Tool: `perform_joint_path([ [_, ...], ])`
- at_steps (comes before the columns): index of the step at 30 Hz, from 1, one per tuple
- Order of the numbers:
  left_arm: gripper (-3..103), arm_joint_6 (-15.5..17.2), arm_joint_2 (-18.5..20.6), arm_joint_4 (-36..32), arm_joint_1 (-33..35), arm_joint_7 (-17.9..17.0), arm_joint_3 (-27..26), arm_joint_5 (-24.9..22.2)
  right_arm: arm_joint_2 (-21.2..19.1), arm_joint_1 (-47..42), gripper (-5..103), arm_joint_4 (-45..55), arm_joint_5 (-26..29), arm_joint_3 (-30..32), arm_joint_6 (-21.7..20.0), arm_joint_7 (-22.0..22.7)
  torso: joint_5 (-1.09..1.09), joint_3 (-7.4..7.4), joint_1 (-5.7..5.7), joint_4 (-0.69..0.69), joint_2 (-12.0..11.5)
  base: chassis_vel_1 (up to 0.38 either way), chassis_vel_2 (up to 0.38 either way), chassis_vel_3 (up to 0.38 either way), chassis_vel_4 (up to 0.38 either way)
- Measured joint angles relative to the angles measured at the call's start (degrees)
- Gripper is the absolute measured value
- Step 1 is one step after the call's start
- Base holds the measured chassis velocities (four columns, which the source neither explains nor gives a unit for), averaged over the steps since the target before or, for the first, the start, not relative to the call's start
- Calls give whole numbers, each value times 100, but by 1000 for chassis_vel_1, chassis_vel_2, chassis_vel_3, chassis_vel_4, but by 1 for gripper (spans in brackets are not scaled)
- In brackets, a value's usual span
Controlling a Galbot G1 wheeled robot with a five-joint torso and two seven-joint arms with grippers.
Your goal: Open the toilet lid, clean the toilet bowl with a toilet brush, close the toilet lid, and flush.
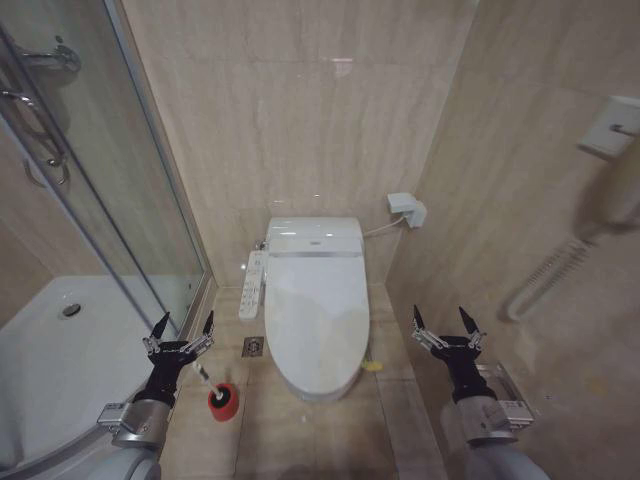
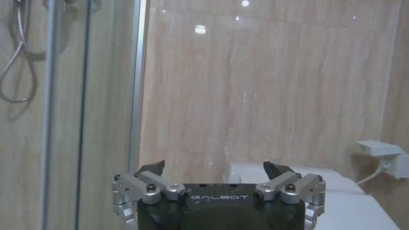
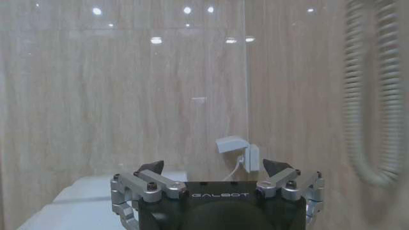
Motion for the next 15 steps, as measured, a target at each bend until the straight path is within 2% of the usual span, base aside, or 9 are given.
perform_joint_path([
  [5,100,0,-1,0,1,0,0,0,-1,-1,100,0,0,1,0,0,-3,-2,-3,2,3,180,-144,-131,170],
  [15,100,0,1,0,-5,-1,0,0,0,6,100,0,0,0,0,0,-4,3,10,1,-3,-15,10,7,-13],
])
